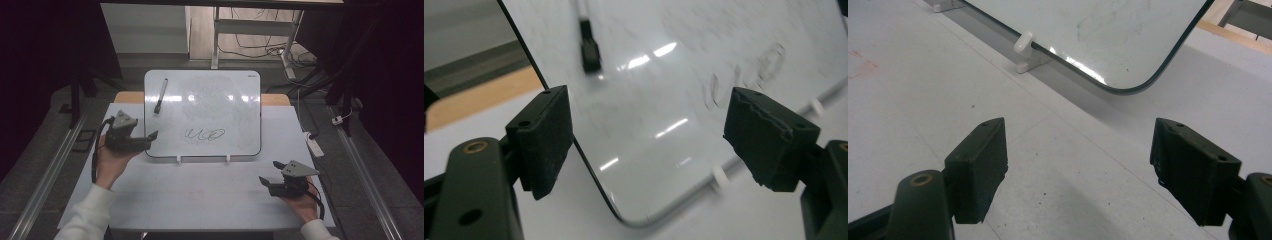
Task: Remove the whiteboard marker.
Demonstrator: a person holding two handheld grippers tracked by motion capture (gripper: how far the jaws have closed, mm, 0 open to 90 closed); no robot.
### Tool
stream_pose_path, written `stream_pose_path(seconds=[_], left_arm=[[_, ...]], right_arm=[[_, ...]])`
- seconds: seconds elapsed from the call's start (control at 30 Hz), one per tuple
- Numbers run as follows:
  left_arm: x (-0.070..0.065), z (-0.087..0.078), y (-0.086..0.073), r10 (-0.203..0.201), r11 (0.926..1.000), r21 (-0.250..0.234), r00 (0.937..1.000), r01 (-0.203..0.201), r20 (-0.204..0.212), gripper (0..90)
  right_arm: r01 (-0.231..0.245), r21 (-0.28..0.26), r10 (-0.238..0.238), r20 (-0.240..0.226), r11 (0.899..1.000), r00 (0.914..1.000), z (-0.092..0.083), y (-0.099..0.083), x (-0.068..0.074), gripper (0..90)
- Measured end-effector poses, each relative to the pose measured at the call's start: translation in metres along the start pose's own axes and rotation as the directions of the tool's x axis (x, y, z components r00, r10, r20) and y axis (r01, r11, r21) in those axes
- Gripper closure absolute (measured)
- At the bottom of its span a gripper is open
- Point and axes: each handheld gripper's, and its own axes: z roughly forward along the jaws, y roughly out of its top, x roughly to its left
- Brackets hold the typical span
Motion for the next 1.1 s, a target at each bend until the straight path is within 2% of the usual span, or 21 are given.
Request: stream_pose_path(seconds=[0.1, 0.3, 0.5, 0.6, 0.7, 0.77, 0.83, 1.0, 1.07, 1.1], left_arm=[[0.009, 0.016, 0.019, -0.017, 0.9998, -0.006, 0.9997, 0.017, -0.017, 20.9], [0.021, 0.048, 0.048, -0.021, 0.9998, -0.008, 0.9971, 0.021, -0.073, 25.1], [0.026, 0.076, 0.069, 0.006, 1.0000, 0.004, 0.9911, -0.006, -0.133, 29.6], [0.029, 0.087, 0.075, 0.022, 0.9997, 0.010, 0.9861, -0.020, -0.165, 35.5], [0.033, 0.095, 0.079, 0.020, 0.9998, 0.006, 0.9825, -0.020, -0.185, 40.1], [0.034, 0.100, 0.081, 0.018, 0.9998, 0.003, 0.9813, -0.017, -0.192, 42.6], [0.035, 0.106, 0.084, 0.037, 0.9993, 0.007, 0.9774, -0.036, -0.208, 45.5], [0.036, 0.112, 0.085, 0.056, 0.9984, 0.019, 0.9733, -0.053, -0.222, 53.3], [0.036, 0.114, 0.086, 0.069, 0.9976, 0.024, 0.9692, -0.066, -0.236, 54.9], [0.035, 0.115, 0.086, 0.080, 0.9968, 0.024, 0.9657, -0.077, -0.247, 58.7]], right_arm=[[0.001, 0.004, -0.001, 0.000, 1.000, 1.0000, 0.001, -0.001, 0.000, 22.6], [0.003, 0.029, -0.003, -0.009, 1.000, 1.0000, 0.004, -0.003, 0.001, 22.7], [0.003, 0.036, -0.003, -0.007, 0.999, 1.0000, 0.005, -0.004, 0.001, 22.8], [0.002, 0.041, -0.002, -0.004, 0.999, 1.0000, 0.005, -0.005, 0.000, 22.8], [0.000, 0.045, 0.001, -0.003, 0.999, 1.0000, 0.004, -0.006, 0.000, 22.8], [-0.001, 0.045, 0.001, 0.000, 0.999, 1.0000, 0.004, -0.006, 0.000, 22.8], [-0.003, 0.047, 0.003, 0.002, 0.999, 1.0000, 0.004, -0.007, 0.000, 22.8], [-0.003, 0.049, 0.003, 0.005, 0.999, 1.0000, 0.003, -0.008, -0.001, 22.9], [-0.004, 0.049, 0.003, 0.006, 0.999, 1.0000, 0.003, -0.008, -0.001, 22.9], [-0.005, 0.050, 0.004, 0.007, 0.999, 1.0000, 0.003, -0.008, -0.001, 22.9]])
